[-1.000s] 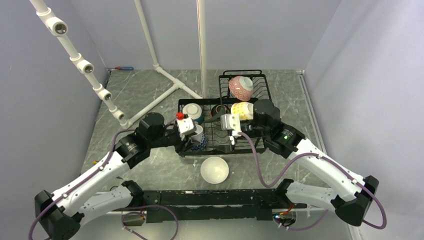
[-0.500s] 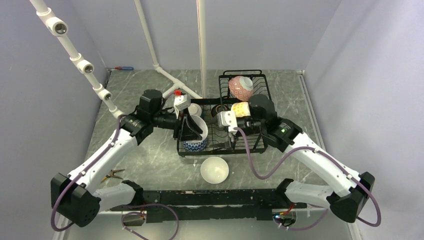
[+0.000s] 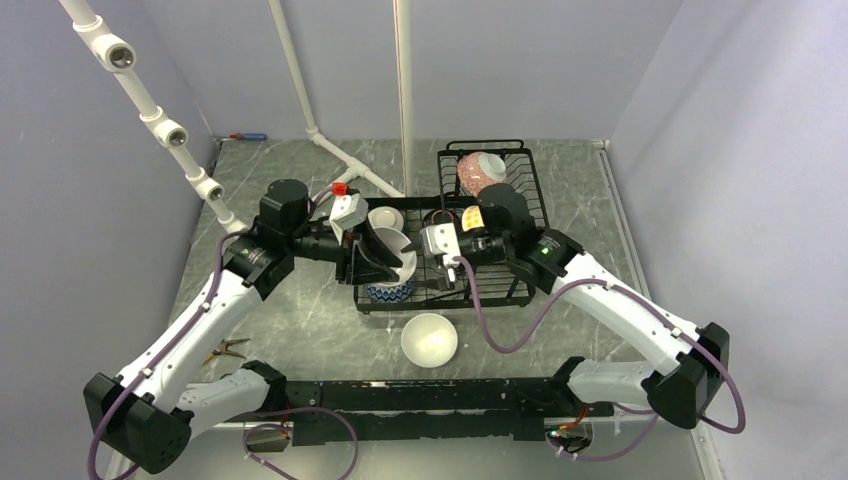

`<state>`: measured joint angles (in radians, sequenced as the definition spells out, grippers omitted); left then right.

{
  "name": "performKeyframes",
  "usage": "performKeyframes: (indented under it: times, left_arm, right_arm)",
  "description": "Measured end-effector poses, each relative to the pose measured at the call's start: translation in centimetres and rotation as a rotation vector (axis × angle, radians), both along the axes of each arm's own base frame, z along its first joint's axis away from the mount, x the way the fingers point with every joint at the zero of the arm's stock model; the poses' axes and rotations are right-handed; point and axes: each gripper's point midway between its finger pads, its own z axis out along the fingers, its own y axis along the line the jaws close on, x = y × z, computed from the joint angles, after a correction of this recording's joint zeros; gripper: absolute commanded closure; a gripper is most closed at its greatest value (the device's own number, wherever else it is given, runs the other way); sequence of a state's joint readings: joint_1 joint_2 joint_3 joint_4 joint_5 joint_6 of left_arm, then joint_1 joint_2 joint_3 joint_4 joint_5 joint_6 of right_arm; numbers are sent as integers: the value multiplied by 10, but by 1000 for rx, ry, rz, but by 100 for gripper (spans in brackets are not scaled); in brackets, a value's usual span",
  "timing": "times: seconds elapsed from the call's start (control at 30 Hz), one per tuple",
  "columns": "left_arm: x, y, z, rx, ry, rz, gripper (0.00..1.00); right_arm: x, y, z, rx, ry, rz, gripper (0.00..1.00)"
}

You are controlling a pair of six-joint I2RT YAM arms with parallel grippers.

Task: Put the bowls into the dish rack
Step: Turn the bowl upside down on the dish rack.

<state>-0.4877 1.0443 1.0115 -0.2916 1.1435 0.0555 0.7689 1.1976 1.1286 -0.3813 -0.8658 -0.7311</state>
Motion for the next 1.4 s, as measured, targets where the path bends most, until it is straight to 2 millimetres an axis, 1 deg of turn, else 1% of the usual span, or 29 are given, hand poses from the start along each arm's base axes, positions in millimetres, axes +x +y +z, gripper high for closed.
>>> performKeyframes:
  times: [0.1,0.23,0.3,0.33,0.4,0.43,0.5,0.53,0.6,0.63,0.67,0.7,0.73,0.83,0.9,1.03,1.1,1.13,1.23,1.4]
  left_arm:
    - [0,-1,1,-10,15,0,97]
    - [2,-1,5,-19,29,10,97]
    - [6,-1,3,-14,54,22,98]
    - [7,-1,2,-12,63,27,97]
    - [13,-4,3,-23,43,29,97]
    - [13,-5,4,-29,35,20,97]
    - [10,-7,7,-39,21,3,96]
    - [8,-7,7,-38,25,-2,90]
    - [9,-7,6,-36,6,-1,61]
    - [9,-6,5,-29,-2,3,45]
    - [11,-6,4,-23,-19,7,26]
    - [12,-5,4,-16,-39,15,14]
    - [13,-3,6,-10,-69,26,7]
    - [16,6,9,11,-183,81,6]
    - [15,15,14,22,-318,115,6]
    - [3,37,25,35,-697,117,6]
    - [-2,47,25,53,-897,102,6]
    - [-3,50,25,63,-970,98,6]
    - [2,57,22,104,-1175,82,6]
    - [16,60,15,178,-1383,52,6]
  right_arm:
    - [2,5,-2,23,-43,13,56]
    - [0,15,-10,17,-76,49,76]
    - [-1,17,-13,14,-92,65,97]
    - [-2,17,-14,15,-101,72,100]
    - [-13,22,-17,20,-100,116,100]
    - [-17,24,-21,14,-96,128,100]
    - [-11,25,-26,0,-99,106,100]
    - [-5,25,-28,-6,-102,85,100]
    - [4,23,-28,-7,-111,58,100]
    - [8,22,-27,-5,-115,44,100]
    - [10,22,-26,-3,-118,37,100]
    - [11,21,-27,-8,-112,28,100]
    - [10,21,-28,-12,-104,26,100]
    - [9,21,-22,-7,-99,29,100]
    - [8,22,-12,4,-100,38,100]
    - [0,23,15,35,-103,77,100]
    - [-6,23,26,41,-92,104,100]
    - [-8,23,29,41,-84,114,100]
    - [-12,23,34,25,-53,136,100]
    - [-16,22,33,-11,6,154,100]
